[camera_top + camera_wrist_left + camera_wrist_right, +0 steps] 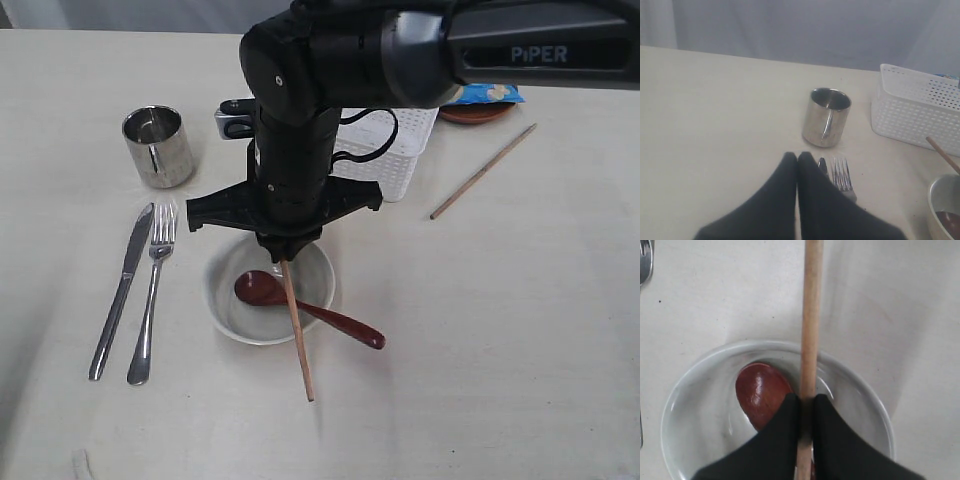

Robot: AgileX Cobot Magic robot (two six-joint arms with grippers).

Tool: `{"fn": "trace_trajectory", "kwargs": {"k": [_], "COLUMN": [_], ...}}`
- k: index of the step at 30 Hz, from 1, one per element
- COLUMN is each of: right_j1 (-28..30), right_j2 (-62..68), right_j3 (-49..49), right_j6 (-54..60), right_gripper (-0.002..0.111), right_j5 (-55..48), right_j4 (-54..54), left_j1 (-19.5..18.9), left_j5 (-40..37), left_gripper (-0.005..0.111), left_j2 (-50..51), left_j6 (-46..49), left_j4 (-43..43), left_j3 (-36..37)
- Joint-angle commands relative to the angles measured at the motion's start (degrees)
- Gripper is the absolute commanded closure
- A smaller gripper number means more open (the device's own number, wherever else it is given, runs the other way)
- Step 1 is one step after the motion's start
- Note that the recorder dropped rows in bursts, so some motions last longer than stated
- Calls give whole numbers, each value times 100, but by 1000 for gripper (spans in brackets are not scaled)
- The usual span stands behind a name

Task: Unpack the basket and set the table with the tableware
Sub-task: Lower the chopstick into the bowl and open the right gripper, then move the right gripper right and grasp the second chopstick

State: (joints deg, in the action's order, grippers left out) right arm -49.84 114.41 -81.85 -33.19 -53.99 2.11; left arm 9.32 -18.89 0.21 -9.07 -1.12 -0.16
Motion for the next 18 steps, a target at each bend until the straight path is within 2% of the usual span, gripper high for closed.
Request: {"fn": "trace_trajectory", "kwargs": {"k": [1,2,3,5,7,13,18], "right_j1": [10,10,10,10,10,196,986], "right_j2": [-20,-20,-20,-20,-70,-1018,-1742], "right_j3": [0,0,0,0,0,0,0], "right_j6": [43,63,110,110,112,475,759], "right_gripper": [106,102,90,75,70,70,70], "right_j5": [46,37,18,-6,-47,-574,-1553], "right_j4": [-96,-89,-89,-89,-115,-479,-1395], "left_j1": [-6,-6,-6,-6,-6,-6,-6], "left_j5": [63,63,63,63,63,63,63], "left_gripper": [107,107,107,107,107,107,107], "left_j2": [-21,-21,-21,-21,-21,-21,-21], "left_j6": [3,3,3,3,3,3,3], "left_j4": [-5,-5,-5,-5,-5,-5,-5], "left_j3": [16,16,16,16,16,16,16]}}
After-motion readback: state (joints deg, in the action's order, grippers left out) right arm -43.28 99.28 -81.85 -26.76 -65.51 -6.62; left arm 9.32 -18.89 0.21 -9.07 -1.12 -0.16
